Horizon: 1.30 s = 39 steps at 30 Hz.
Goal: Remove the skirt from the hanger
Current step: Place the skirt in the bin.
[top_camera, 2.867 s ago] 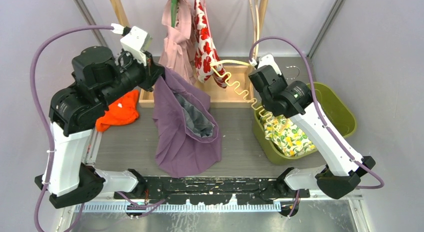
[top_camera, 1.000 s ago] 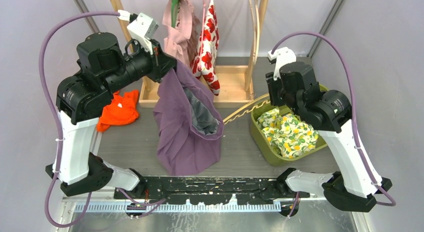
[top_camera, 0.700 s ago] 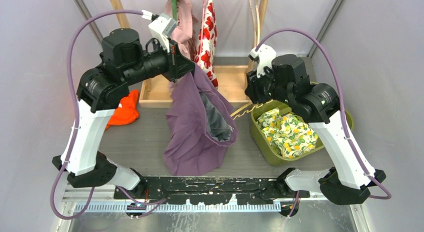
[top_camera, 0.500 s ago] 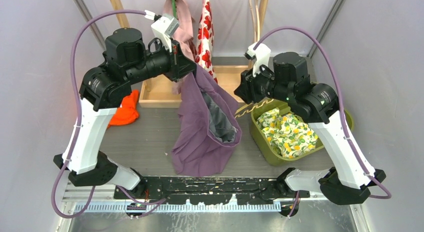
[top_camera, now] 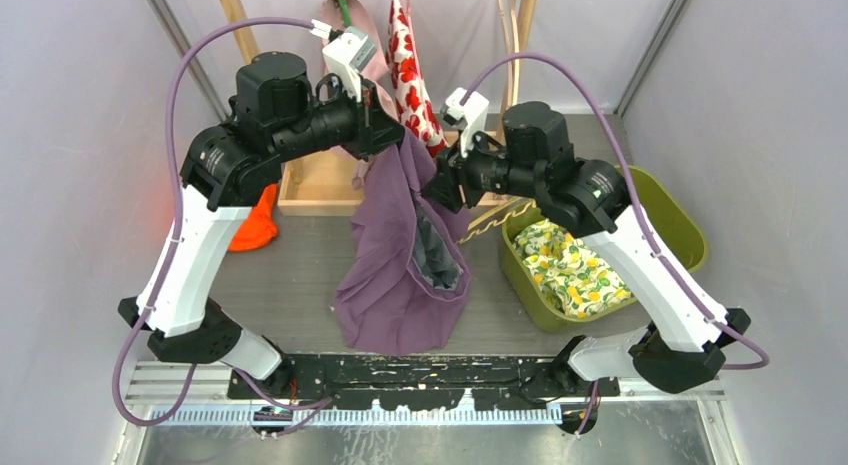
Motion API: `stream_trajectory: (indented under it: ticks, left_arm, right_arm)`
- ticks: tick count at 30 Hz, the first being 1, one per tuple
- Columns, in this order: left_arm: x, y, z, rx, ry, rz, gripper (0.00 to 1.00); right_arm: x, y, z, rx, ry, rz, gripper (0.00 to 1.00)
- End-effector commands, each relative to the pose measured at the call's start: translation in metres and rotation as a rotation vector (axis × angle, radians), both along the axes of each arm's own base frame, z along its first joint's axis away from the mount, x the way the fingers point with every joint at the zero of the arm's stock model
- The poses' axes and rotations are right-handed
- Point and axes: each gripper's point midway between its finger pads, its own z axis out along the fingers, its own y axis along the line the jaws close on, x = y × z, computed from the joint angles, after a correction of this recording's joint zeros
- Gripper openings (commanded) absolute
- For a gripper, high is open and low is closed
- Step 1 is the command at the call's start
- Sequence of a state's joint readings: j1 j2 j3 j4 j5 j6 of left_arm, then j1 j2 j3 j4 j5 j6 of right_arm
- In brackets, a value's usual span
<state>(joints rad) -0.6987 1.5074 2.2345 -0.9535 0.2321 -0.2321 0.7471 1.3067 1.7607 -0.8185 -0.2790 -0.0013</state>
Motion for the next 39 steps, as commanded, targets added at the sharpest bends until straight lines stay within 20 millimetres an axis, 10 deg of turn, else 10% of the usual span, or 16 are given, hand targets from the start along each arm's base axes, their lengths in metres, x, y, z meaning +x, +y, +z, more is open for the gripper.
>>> stream_trajectory:
  ticks: [1,18,39]
  left_arm:
    - [-0.005,-0.005,0.052,-0.132,-0.146,-0.03,0.0]
    - [0.001,-0.012,0.035,-0.072,-0.148,-0.025,0.0]
    - [-0.014,-0.008,0.048,-0.09,-0.176,-0.038,0.0]
  right_arm:
    - [-0.007,0.018,0.031,0.07,-0.091,0.057,0.48]
    - [-0.019,0.023,0.05,0.069,-0.144,0.065,0.52]
    - [0.018,0.056,0.012,0.018,-0.083,0.01,0.49]
